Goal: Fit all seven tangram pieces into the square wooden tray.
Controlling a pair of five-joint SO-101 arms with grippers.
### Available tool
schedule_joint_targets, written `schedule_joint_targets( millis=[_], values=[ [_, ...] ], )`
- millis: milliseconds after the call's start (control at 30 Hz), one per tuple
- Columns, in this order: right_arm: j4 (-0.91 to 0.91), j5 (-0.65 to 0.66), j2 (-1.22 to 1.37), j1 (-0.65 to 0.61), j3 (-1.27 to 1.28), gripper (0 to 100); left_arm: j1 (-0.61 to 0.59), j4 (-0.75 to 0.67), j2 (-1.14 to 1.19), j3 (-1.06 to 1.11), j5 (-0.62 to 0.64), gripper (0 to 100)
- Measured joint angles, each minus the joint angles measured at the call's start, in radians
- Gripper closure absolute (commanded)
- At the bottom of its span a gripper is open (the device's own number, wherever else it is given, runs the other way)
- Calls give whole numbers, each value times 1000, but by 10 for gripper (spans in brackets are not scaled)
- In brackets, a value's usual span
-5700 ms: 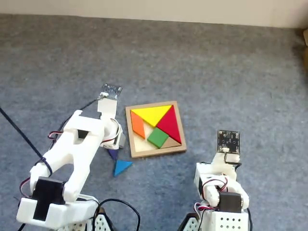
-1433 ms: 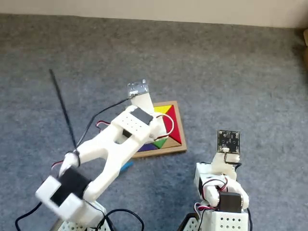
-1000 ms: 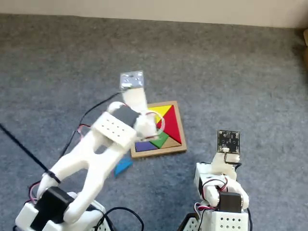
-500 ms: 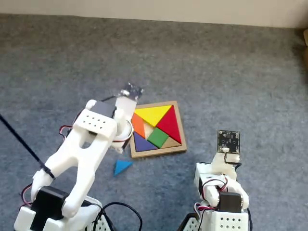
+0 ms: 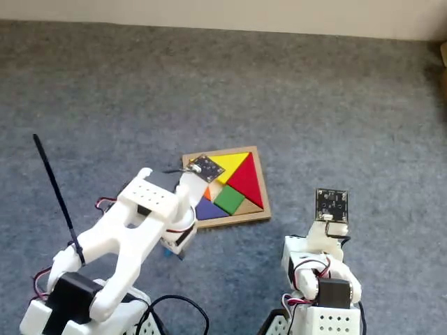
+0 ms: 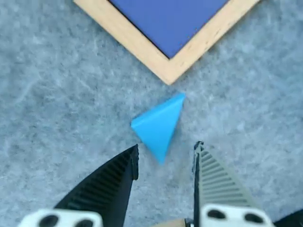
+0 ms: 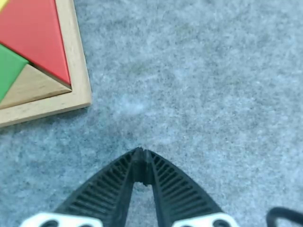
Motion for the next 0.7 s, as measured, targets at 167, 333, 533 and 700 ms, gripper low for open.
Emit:
schedule_joint_targets(
  millis=[167,333,533,700],
  values=[
    [0,0,0,0,0,990,3,-74,0,25,0,800],
    [0,0,0,0,0,990,3,-100,0,29,0,800],
    [0,0,0,0,0,990,9,-107,44,32,0,804],
    [0,0,0,0,0,990,9,-72,170,-61,0,811]
  ],
)
